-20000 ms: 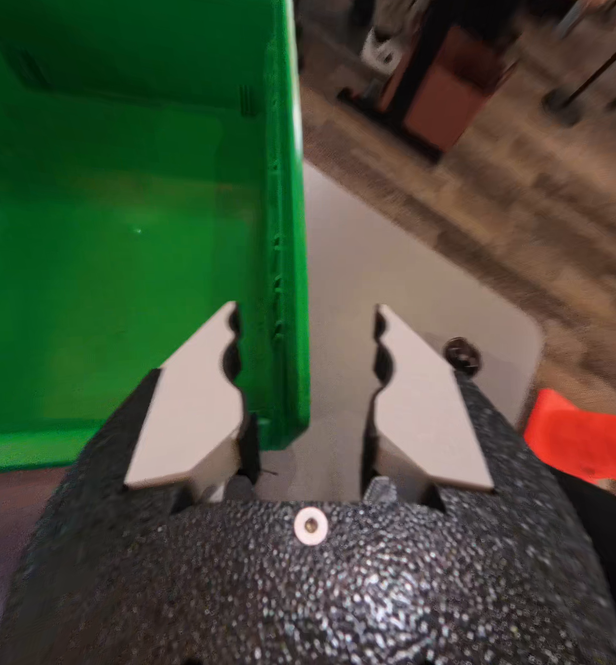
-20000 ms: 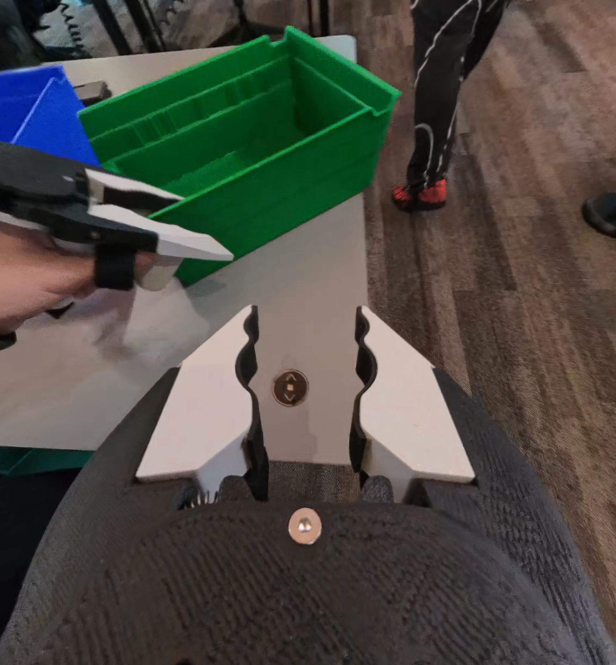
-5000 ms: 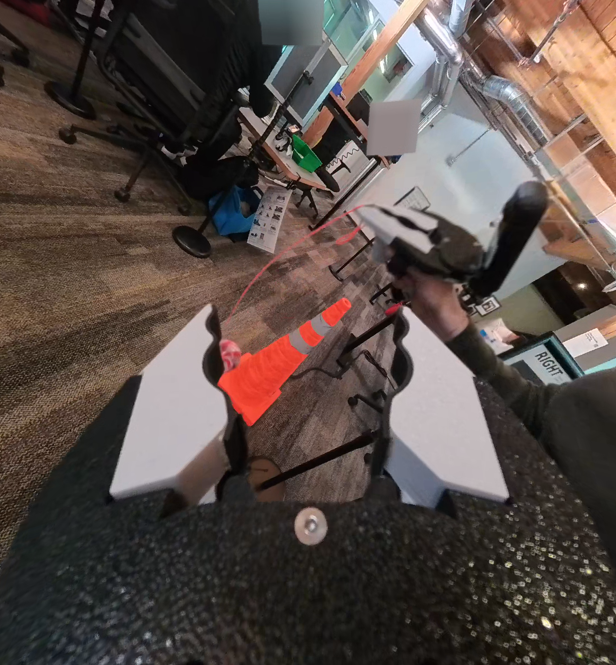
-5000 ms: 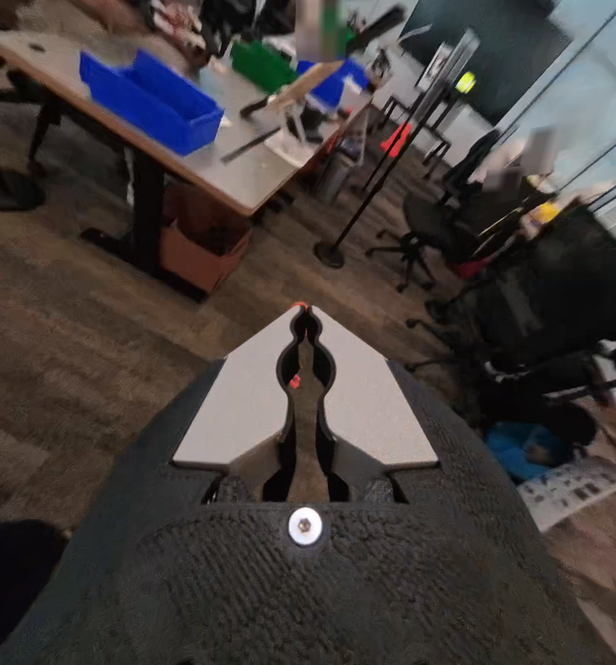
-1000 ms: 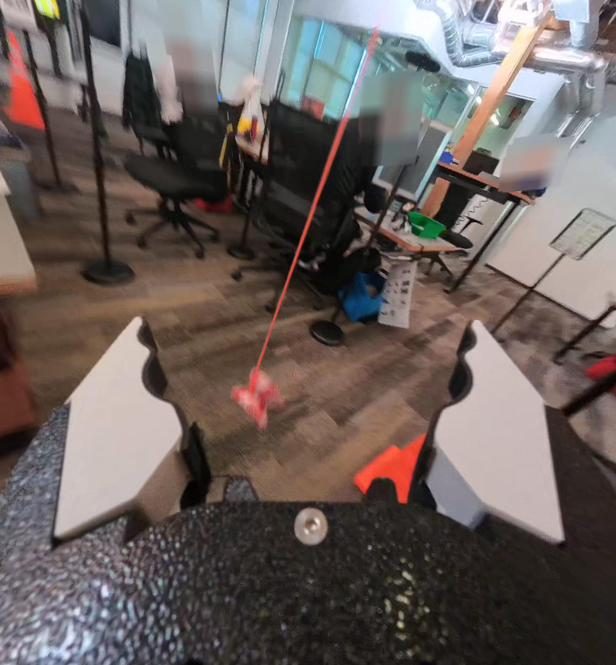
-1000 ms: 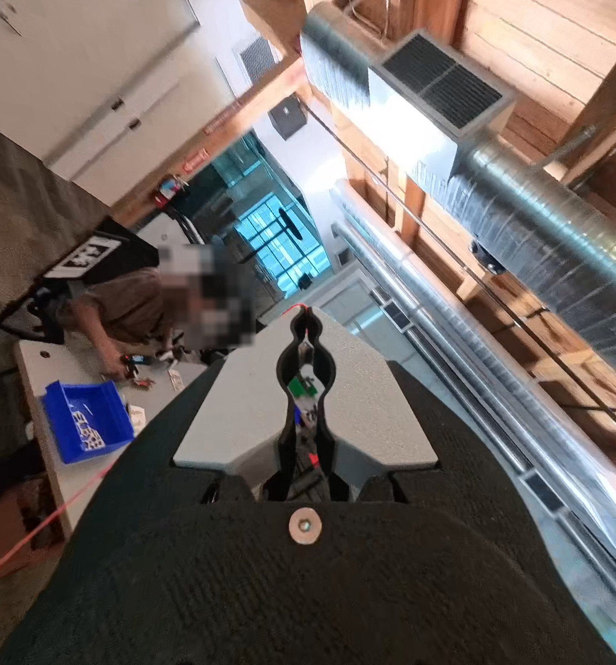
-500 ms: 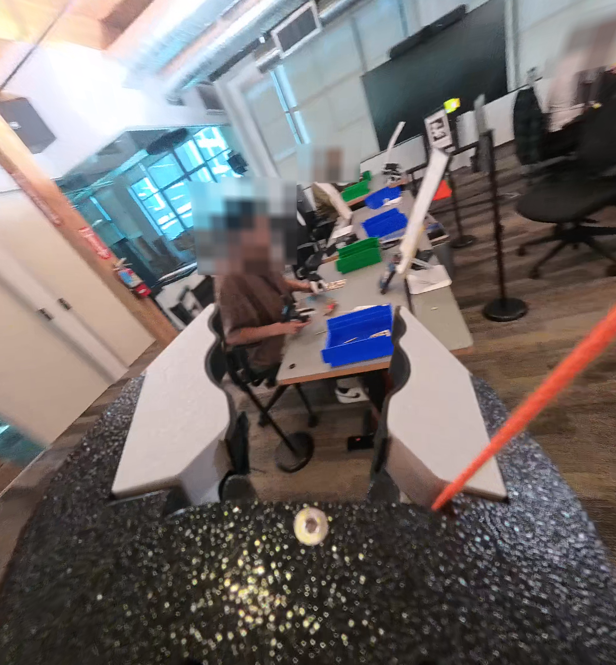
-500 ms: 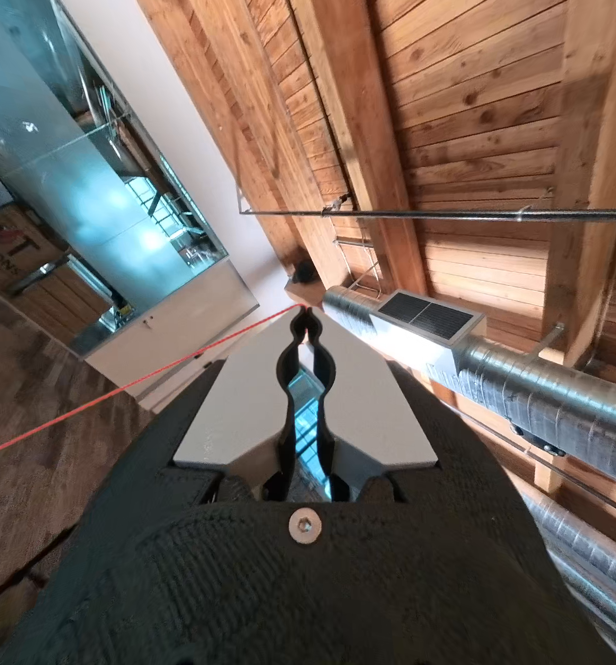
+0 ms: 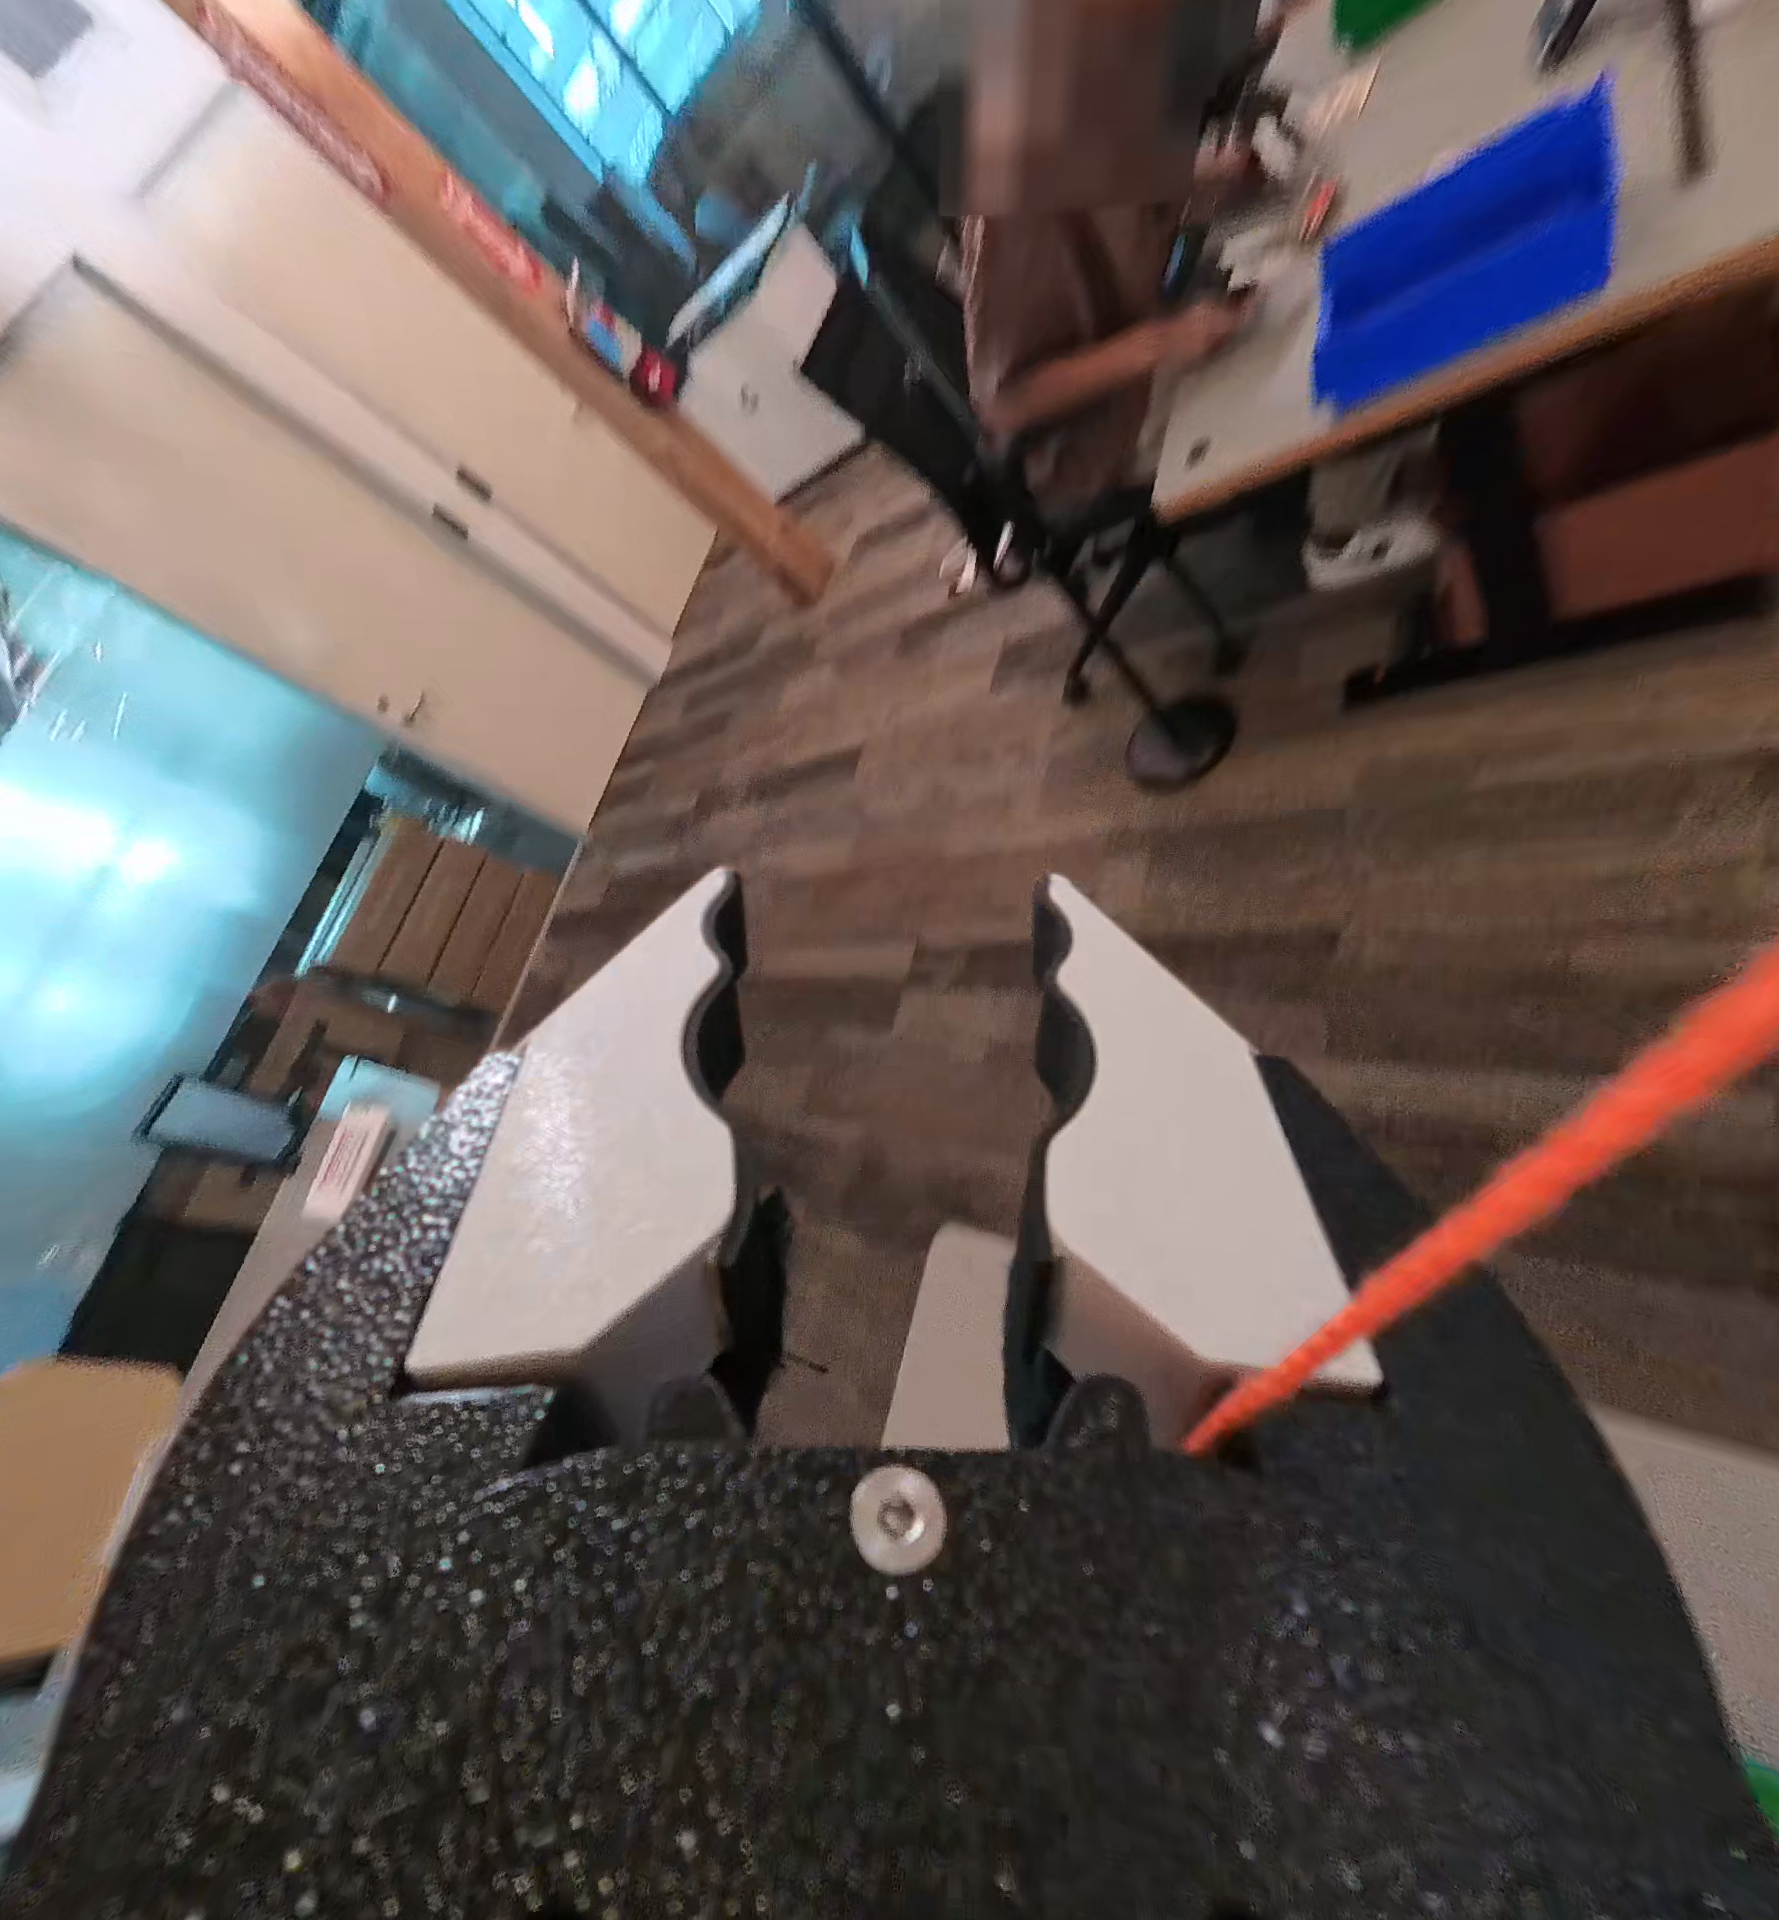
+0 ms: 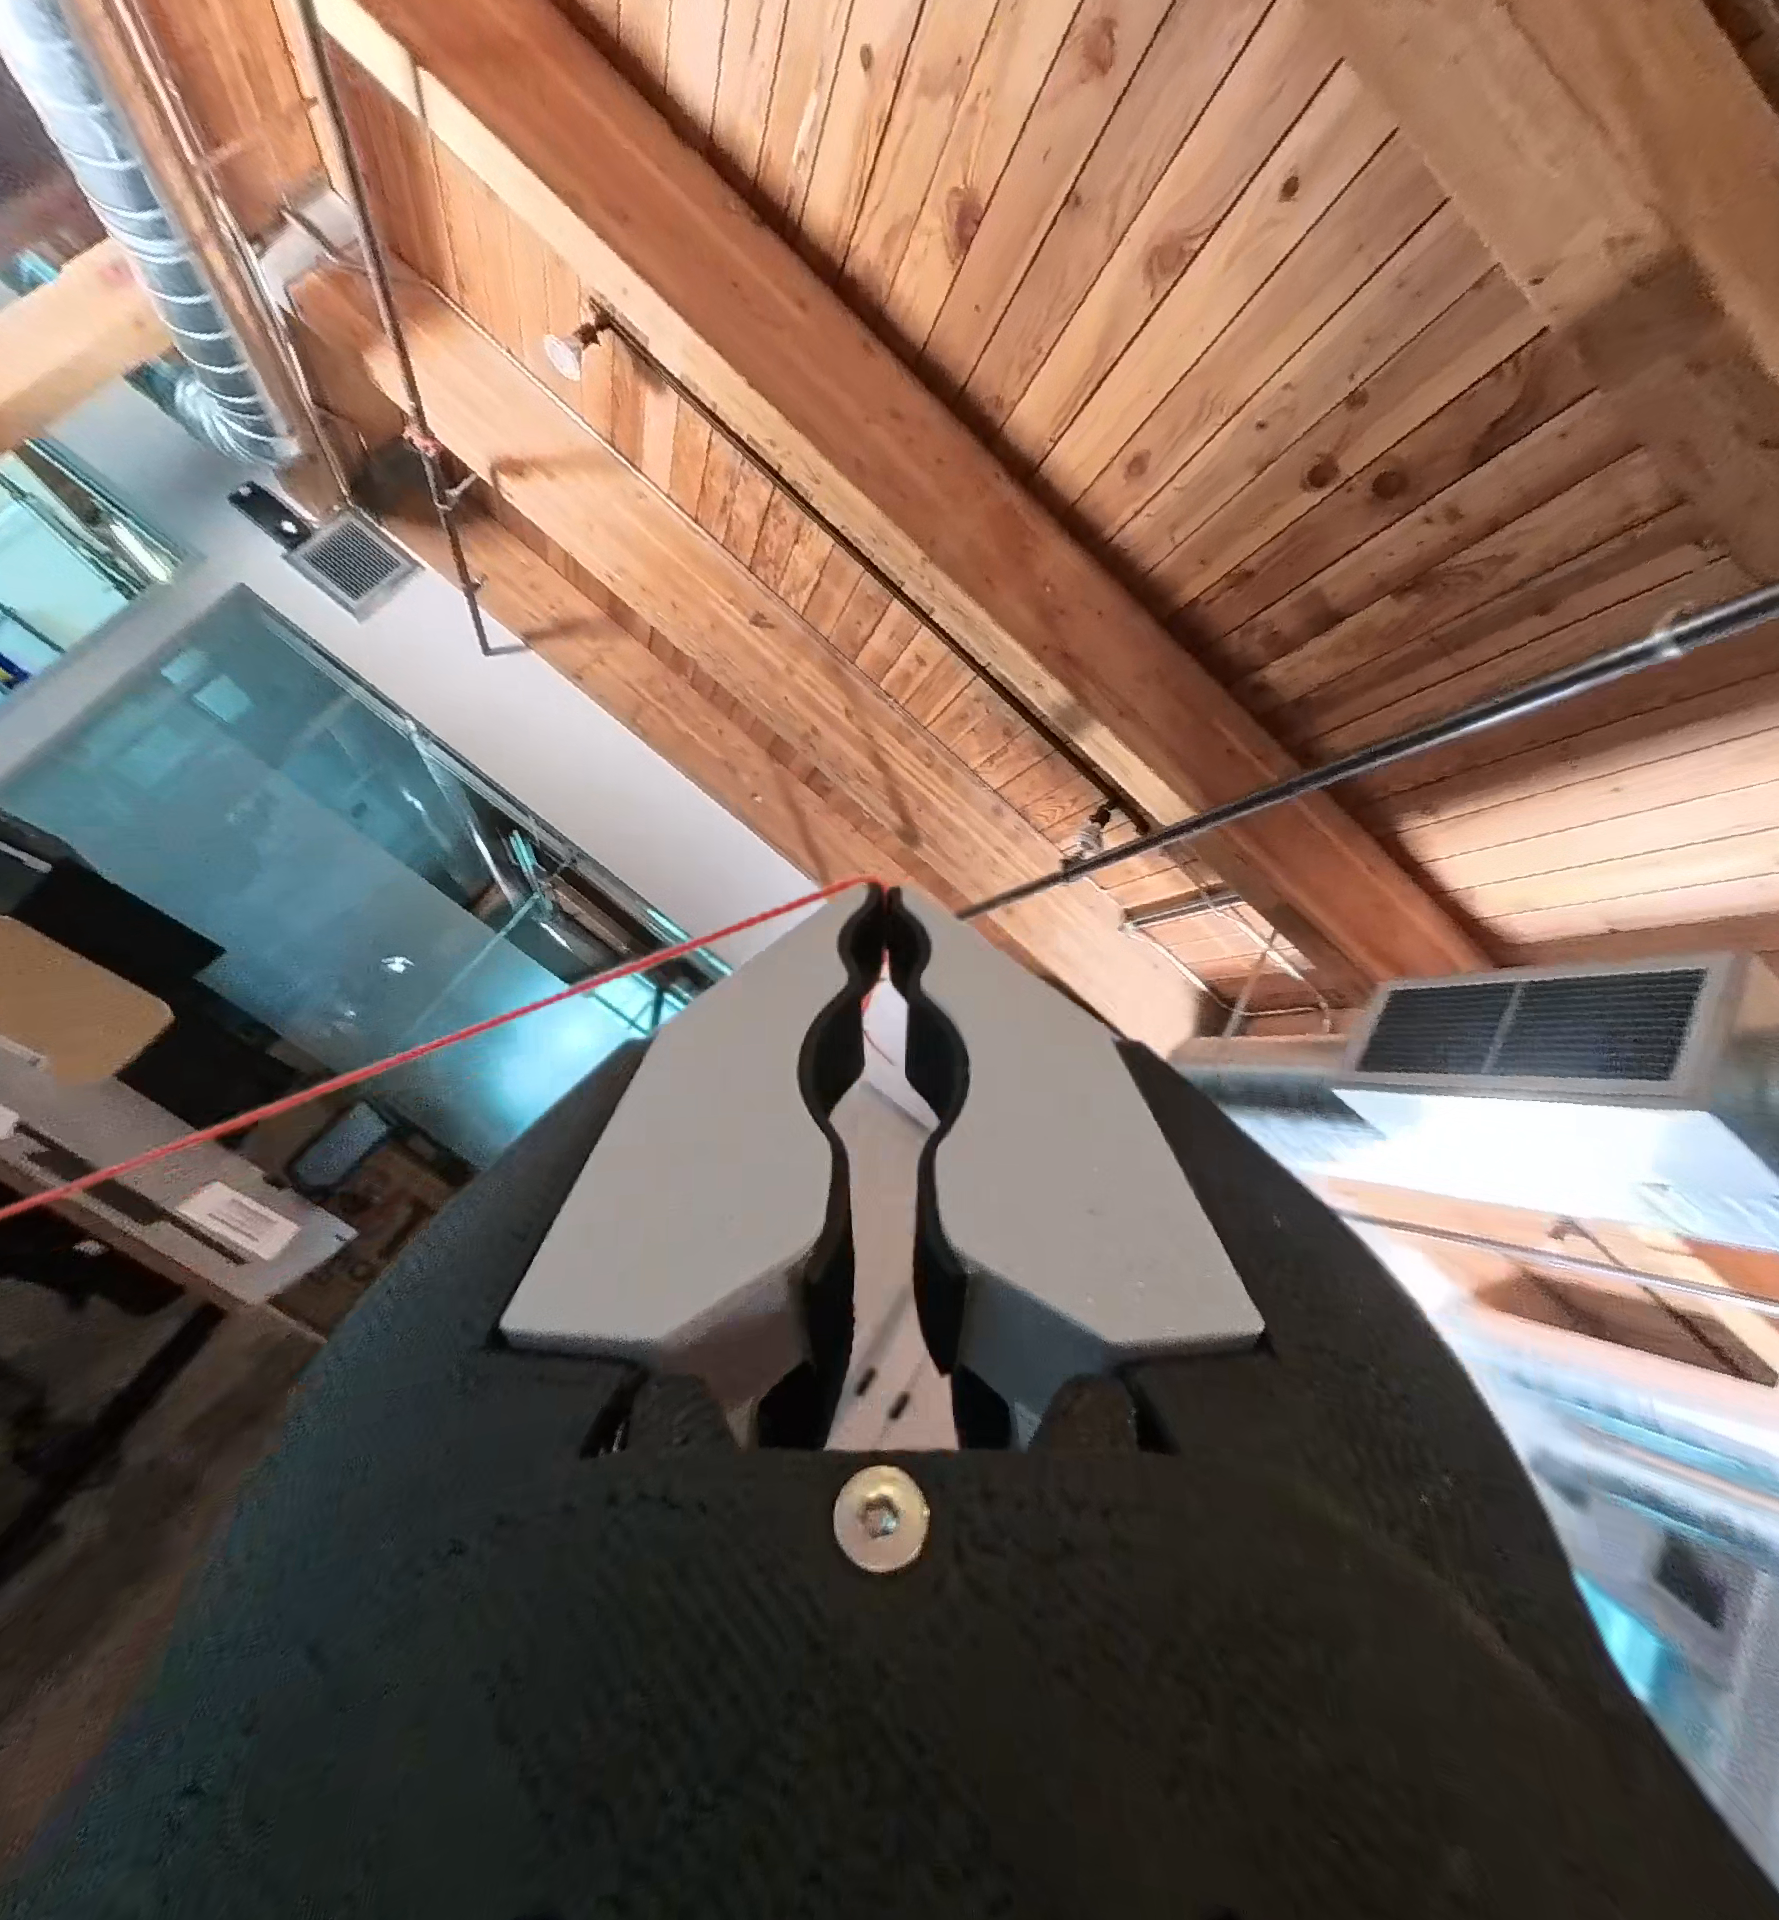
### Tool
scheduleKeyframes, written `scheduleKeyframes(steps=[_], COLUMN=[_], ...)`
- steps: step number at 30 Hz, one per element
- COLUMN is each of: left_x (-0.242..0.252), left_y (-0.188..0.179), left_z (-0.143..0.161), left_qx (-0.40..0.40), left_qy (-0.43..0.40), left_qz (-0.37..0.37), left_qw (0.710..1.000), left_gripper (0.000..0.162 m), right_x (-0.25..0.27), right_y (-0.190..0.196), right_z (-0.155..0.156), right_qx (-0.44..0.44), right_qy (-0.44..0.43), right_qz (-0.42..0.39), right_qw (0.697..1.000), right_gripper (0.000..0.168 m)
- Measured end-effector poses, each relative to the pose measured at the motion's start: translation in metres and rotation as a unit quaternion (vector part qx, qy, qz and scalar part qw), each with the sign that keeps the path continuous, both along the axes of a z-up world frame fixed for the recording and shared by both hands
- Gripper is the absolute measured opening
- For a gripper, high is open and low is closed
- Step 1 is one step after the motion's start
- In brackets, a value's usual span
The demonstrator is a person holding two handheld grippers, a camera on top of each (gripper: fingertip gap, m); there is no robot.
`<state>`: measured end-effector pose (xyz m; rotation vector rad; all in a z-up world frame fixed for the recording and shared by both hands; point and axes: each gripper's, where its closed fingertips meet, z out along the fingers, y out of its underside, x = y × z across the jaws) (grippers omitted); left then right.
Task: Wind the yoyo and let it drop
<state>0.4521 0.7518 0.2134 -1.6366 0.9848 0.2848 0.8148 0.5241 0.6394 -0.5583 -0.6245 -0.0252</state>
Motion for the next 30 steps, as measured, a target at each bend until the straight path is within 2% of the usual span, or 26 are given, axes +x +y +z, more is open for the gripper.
scheduleKeyframes(steps=[4, 9, 11, 15, 17, 19, 20, 21, 22, 24, 27, 29, 30], left_x=[-0.072, -0.137, -0.161, -0.202, -0.213, -0.214, -0.212, -0.215, -0.222, -0.240, -0.262, -0.269, -0.272], left_y=[-0.023, -0.037, -0.037, -0.043, -0.050, -0.071, -0.091, -0.112, -0.131, -0.163, -0.222, -0.255, -0.269], left_z=[-0.066, -0.167, -0.204, -0.244, -0.265, -0.294, -0.310, -0.326, -0.338, -0.354, -0.374, -0.374, -0.372], left_qx=[-0.071, -0.149, -0.169, -0.185, -0.230, -0.324, -0.390, -0.445, -0.474, -0.475, -0.513, -0.524, -0.522], left_qy=[0.005, -0.075, -0.104, -0.141, -0.167, -0.211, -0.227, -0.232, -0.225, -0.201, -0.190, -0.220, -0.240], left_qz=[0.041, 0.070, 0.097, 0.135, 0.150, 0.150, 0.148, 0.156, 0.169, 0.187, 0.214, 0.201, 0.193], left_qw=[0.997, 0.983, 0.975, 0.963, 0.947, 0.910, 0.880, 0.851, 0.835, 0.836, 0.809, 0.798, 0.795], left_gripper=[0.053, 0.054, 0.046, 0.041, 0.055, 0.087, 0.104, 0.115, 0.123, 0.127, 0.142, 0.148, 0.150], right_x=[-0.091, -0.225, -0.281, -0.377, -0.419, -0.462, -0.483, -0.503, -0.521, -0.550, -0.583, -0.596, -0.598], right_y=[0.034, 0.072, 0.082, 0.088, 0.090, 0.092, 0.095, 0.099, 0.104, 0.125, 0.168, 0.201, 0.219], right_z=[-0.021, -0.068, -0.093, -0.145, -0.180, -0.233, -0.267, -0.303, -0.342, -0.423, -0.530, -0.576, -0.585], right_qx=[-0.048, -0.105, -0.128, -0.153, -0.185, -0.237, -0.269, -0.298, -0.325, -0.360, -0.353, -0.334, -0.316], right_qy=[-0.028, -0.089, -0.109, -0.158, -0.190, -0.247, -0.284, -0.319, -0.351, -0.410, -0.468, -0.485, -0.485], right_qz=[0.075, 0.151, 0.184, 0.222, 0.246, 0.267, 0.272, 0.271, 0.264, 0.216, 0.103, 0.025, -0.017], right_qw=[0.996, 0.979, 0.969, 0.950, 0.932, 0.901, 0.879, 0.858, 0.837, 0.809, 0.803, 0.808, 0.815], right_gripper=[0.000, 0.000, 0.000, 0.000, 0.000, 0.000, 0.000, 0.000, 0.000, 0.000, 0.000, 0.000, 0.000])
